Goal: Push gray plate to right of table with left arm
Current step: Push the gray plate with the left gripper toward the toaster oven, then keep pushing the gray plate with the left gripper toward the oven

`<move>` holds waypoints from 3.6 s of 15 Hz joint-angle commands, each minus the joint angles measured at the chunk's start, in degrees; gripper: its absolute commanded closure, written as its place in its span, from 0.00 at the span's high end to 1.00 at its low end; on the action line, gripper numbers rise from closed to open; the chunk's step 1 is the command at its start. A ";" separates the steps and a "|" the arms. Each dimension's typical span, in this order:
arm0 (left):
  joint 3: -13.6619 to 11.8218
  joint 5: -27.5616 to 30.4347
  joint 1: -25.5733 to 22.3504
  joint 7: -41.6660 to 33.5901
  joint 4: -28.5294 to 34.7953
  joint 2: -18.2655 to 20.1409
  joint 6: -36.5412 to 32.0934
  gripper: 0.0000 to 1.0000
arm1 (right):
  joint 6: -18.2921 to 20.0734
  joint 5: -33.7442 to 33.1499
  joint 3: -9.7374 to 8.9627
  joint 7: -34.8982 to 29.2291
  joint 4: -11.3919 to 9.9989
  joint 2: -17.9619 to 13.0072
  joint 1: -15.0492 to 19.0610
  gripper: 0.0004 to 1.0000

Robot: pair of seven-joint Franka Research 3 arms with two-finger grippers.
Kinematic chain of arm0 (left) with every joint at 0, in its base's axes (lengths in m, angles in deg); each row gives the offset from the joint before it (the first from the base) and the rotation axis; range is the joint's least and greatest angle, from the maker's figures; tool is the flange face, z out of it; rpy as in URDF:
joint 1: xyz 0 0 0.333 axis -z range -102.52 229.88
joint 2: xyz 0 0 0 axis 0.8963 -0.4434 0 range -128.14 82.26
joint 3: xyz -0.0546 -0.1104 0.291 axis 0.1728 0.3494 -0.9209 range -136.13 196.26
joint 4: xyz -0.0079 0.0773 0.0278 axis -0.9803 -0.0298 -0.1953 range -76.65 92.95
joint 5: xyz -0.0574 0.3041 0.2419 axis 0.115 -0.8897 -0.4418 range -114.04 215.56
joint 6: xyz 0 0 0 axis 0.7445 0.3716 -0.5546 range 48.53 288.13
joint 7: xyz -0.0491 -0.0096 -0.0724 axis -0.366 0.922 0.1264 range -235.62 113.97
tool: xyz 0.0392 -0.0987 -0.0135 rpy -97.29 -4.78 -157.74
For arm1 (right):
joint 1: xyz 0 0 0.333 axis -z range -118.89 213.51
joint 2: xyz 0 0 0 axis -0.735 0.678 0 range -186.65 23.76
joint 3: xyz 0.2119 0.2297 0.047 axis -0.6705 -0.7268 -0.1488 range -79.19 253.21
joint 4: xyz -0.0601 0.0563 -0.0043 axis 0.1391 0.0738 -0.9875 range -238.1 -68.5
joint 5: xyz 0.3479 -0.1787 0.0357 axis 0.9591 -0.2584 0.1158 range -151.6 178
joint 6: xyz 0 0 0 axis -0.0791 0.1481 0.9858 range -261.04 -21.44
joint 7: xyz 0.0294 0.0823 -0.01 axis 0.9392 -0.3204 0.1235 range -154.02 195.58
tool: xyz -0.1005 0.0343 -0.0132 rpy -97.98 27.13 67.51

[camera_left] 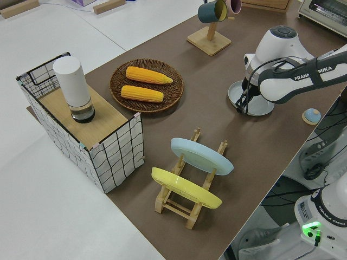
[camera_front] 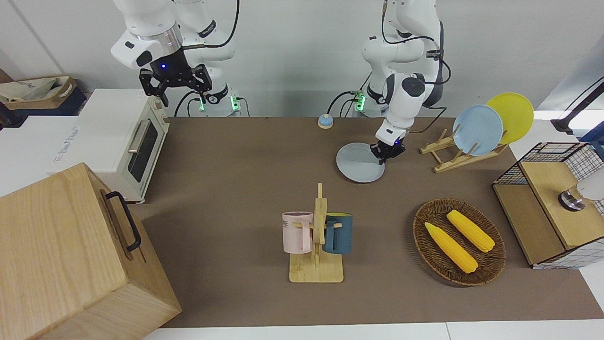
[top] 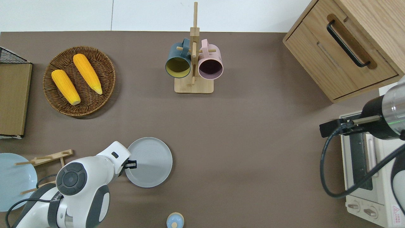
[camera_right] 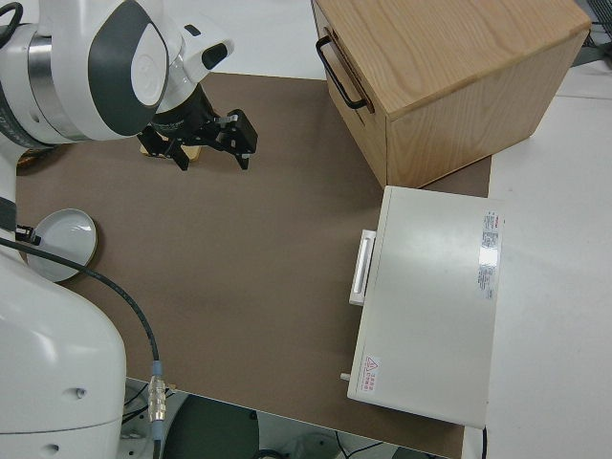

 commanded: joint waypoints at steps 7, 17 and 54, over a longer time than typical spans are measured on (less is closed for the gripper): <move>4.07 0.69 3.46 8.80 -0.28 -3.36 1.43 0.00 | 0.69 0.59 -0.76 -0.08 0.22 -0.36 1.16 0.98; 11.98 0.42 4.85 22.59 -7.13 -9.42 1.34 0.00 | 0.69 0.59 -0.76 0.01 0.22 -0.36 1.16 0.98; 11.37 -16.10 23.67 57.94 -35.52 -25.69 -13.23 1.00 | 0.69 0.59 -0.76 0.01 0.22 -0.36 1.16 0.98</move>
